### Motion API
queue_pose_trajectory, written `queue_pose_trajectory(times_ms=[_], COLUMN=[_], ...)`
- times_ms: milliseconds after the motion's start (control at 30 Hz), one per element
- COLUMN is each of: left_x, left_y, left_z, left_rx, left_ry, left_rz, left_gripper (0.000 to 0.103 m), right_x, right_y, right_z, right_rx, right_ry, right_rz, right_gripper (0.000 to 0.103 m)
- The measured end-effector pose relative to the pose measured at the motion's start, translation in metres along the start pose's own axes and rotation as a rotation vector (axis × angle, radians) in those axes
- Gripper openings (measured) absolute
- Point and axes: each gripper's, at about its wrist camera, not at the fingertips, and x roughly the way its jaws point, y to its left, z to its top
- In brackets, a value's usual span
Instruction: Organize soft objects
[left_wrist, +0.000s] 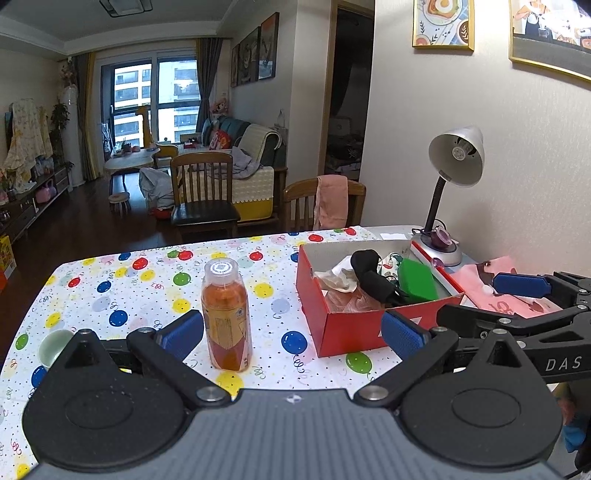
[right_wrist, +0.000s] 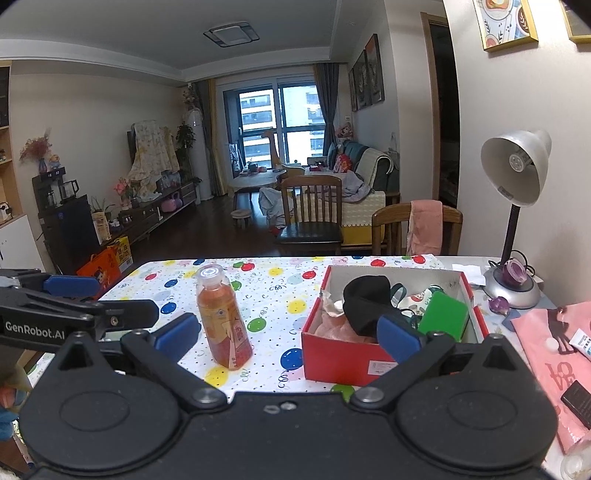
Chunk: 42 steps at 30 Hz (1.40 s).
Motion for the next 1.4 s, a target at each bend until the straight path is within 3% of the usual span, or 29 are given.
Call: queue_pose_trajectory(times_ms=[1400], left_x=[-0.012], left_y=[0.012], left_z=[-0.003], left_rx=[-0.025], left_ry=[-0.022], left_rz=[0.052], left_gripper=[0.103], right_x=[0.006], right_y=[0.012], right_z=[0.008], right_rx=[-0.042], right_ry=[0.008], right_rz=[0.035], right_gripper=[0.103])
